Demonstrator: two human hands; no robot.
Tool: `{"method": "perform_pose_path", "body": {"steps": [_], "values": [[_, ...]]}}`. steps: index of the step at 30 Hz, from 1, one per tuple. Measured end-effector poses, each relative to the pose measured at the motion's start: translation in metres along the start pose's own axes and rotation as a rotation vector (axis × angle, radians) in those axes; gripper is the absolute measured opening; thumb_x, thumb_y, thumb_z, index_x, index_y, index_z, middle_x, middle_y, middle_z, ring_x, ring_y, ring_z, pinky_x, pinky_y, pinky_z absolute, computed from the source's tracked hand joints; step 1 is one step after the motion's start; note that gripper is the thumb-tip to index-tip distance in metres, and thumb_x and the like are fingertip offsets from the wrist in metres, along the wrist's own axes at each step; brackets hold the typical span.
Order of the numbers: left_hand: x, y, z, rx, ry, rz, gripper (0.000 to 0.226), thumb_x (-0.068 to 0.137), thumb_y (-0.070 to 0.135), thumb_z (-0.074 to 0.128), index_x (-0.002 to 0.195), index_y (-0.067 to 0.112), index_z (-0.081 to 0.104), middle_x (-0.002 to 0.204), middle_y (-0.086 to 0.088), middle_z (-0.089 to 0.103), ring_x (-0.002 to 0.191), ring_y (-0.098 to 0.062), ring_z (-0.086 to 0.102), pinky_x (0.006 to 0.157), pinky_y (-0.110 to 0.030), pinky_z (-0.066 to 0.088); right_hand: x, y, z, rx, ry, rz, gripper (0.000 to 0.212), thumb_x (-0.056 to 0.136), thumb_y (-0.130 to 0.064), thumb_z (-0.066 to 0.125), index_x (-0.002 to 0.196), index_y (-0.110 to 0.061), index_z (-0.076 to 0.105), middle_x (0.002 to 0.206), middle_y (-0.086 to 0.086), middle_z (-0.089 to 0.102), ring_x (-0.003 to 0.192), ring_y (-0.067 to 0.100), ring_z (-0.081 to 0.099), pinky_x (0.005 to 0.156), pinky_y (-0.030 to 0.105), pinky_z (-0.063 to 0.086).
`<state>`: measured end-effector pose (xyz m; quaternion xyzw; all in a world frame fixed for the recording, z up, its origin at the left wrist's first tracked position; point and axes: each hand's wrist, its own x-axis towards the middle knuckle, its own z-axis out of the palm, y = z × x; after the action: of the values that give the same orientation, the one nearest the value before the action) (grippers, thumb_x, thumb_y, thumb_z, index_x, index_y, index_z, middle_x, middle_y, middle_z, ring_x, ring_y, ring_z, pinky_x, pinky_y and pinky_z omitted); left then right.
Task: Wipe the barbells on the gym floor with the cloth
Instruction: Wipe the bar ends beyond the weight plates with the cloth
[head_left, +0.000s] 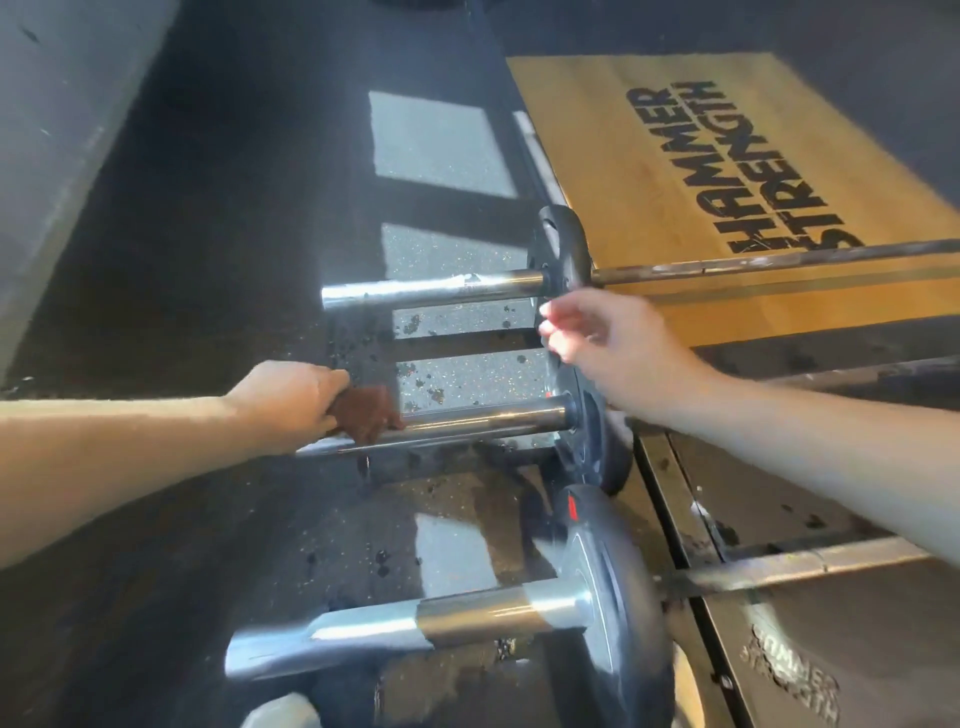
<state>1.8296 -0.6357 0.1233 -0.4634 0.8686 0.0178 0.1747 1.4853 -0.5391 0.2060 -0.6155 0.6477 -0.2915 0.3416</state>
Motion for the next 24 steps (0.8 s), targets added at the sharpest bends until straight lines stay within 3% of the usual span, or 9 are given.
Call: {"method": "perform_pose_path", "body": {"steps": [2, 5, 9, 11, 13, 16, 19, 22, 24], "values": [[-0.007, 0.015, -0.011, -0.169, 0.024, -0.094, 0.020, 0.094, 0.048, 0.062, 0.103, 0.032, 0.056, 0.097, 0.011, 0.067, 0.087, -0.017, 0.067, 0.078, -0.034, 0.058, -0.008, -0.015, 0.053, 0.271, -0.161, 0.238, 0.031, 0.102, -0.024, 0.061, 0.133, -0.019, 0.062, 0.119, 0.002, 0.071, 0.107, 0.021, 0.069, 0.096, 0.040, 0.058], [-0.018, 0.041, -0.010, -0.481, -0.013, -0.173, 0.018, 0.091, 0.043, 0.067, 0.089, 0.032, 0.053, 0.085, 0.011, 0.063, 0.074, -0.011, 0.062, 0.061, -0.027, 0.049, -0.017, -0.032, 0.133, 0.638, -0.300, 0.667, 0.051, 0.103, -0.045, 0.056, 0.148, -0.023, 0.047, 0.148, 0.005, 0.051, 0.124, 0.034, 0.058, 0.093, 0.049, 0.056], [-0.034, 0.062, 0.003, -0.755, -0.095, -0.063, 0.028, 0.084, 0.047, 0.071, 0.092, 0.022, 0.060, 0.086, 0.006, 0.062, 0.077, -0.014, 0.059, 0.057, -0.024, 0.039, -0.011, -0.031, 0.197, 1.198, 0.029, 1.006, 0.025, 0.099, -0.027, 0.066, 0.118, -0.010, 0.068, 0.106, 0.016, 0.075, 0.098, 0.038, 0.072, 0.082, 0.056, 0.060], [-0.042, 0.054, 0.009, -0.812, -0.123, 0.033, 0.055, 0.079, 0.062, 0.065, 0.115, 0.021, 0.066, 0.107, 0.003, 0.063, 0.097, -0.017, 0.058, 0.072, -0.022, 0.045, -0.006, -0.021, 0.202, 0.959, 0.176, 0.997, 0.022, 0.098, -0.016, 0.068, 0.119, -0.008, 0.069, 0.099, 0.013, 0.074, 0.086, 0.031, 0.073, 0.077, 0.044, 0.064], [-0.045, 0.039, 0.017, -0.778, -0.014, 0.032, 0.071, 0.078, 0.071, 0.054, 0.132, 0.026, 0.064, 0.127, 0.001, 0.060, 0.117, -0.020, 0.054, 0.097, -0.035, 0.047, -0.002, -0.008, 0.188, 0.672, 0.330, 0.835, 0.021, 0.097, -0.013, 0.069, 0.118, -0.013, 0.069, 0.103, 0.006, 0.071, 0.083, 0.025, 0.070, 0.063, 0.025, 0.059], [-0.038, 0.002, 0.043, -0.655, 0.127, -0.213, 0.051, 0.092, 0.051, 0.061, 0.136, 0.024, 0.062, 0.137, -0.006, 0.057, 0.127, -0.028, 0.048, 0.106, -0.044, 0.044, 0.007, 0.015, 0.157, 0.187, 0.517, 0.520, 0.033, 0.103, -0.023, 0.060, 0.136, -0.019, 0.064, 0.127, -0.001, 0.063, 0.116, 0.020, 0.060, 0.095, 0.029, 0.050], [-0.028, -0.033, 0.074, -0.646, 0.035, -0.409, 0.046, 0.099, 0.038, 0.061, 0.142, 0.024, 0.057, 0.141, -0.009, 0.054, 0.128, -0.031, 0.049, 0.108, -0.044, 0.045, 0.022, 0.049, 0.170, -0.284, 0.419, 0.493, 0.031, 0.106, -0.035, 0.051, 0.128, -0.022, 0.069, 0.133, 0.006, 0.054, 0.124, 0.025, 0.044, 0.104, 0.042, 0.042], [-0.028, -0.051, 0.096, -0.791, -0.050, -0.426, 0.038, 0.101, 0.036, 0.060, 0.138, 0.026, 0.061, 0.137, -0.002, 0.061, 0.120, -0.026, 0.059, 0.104, -0.037, 0.048, 0.030, 0.038, 0.224, -0.341, 0.416, 0.498, 0.029, 0.106, -0.032, 0.051, 0.126, -0.022, 0.069, 0.138, 0.008, 0.048, 0.126, 0.029, 0.034, 0.106, 0.043, 0.039], [-0.032, -0.052, 0.103, -0.841, -0.059, -0.372, 0.031, 0.101, 0.029, 0.062, 0.131, 0.025, 0.068, 0.128, -0.001, 0.066, 0.111, -0.023, 0.062, 0.097, -0.034, 0.048, 0.033, 0.004, 0.268, -0.323, 0.283, 0.414, 0.031, 0.105, -0.028, 0.053, 0.134, -0.027, 0.064, 0.143, 0.003, 0.043, 0.132, 0.027, 0.029, 0.104, 0.042, 0.043]]}}
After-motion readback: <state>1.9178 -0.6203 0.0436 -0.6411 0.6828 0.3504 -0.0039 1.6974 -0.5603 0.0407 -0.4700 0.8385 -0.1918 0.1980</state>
